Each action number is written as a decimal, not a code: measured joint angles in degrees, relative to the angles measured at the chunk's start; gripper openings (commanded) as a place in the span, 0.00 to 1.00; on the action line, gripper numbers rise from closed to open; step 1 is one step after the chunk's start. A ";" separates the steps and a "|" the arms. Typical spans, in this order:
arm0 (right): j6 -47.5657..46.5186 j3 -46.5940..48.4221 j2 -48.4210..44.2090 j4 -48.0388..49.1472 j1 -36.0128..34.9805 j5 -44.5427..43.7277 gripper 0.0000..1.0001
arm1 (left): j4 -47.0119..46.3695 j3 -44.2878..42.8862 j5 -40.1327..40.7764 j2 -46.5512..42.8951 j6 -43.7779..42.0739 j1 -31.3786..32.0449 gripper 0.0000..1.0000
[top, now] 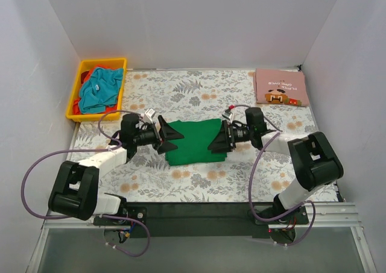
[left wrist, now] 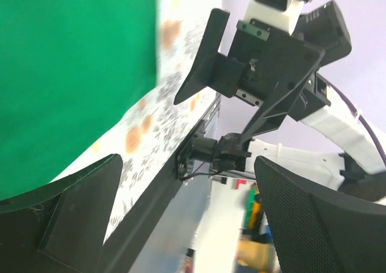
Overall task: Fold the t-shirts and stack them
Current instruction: Fold the tshirt
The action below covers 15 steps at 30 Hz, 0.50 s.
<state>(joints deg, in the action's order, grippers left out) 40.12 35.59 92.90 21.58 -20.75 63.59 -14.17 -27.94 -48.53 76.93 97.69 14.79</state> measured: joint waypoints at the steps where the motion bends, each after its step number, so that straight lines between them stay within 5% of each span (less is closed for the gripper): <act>1: -0.17 1.88 -0.68 -0.44 -0.31 0.07 0.94 | -0.02 -1.84 -0.57 -0.28 -0.68 0.07 0.89; 6: -1.55 15.65 2.60 0.44 -0.63 -0.02 0.90 | -6.03 -7.98 -1.49 5.40 -1.40 0.39 0.86; 15: -5.01 25.46 25.70 0.42 0.31 -1.97 0.80 | -11.10 -12.17 1.42 26.51 -1.42 0.92 0.84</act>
<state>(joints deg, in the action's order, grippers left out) 35.11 61.06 118.61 22.00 -20.45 61.63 -25.28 -40.12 -47.11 103.44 96.27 15.70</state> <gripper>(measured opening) 0.817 0.846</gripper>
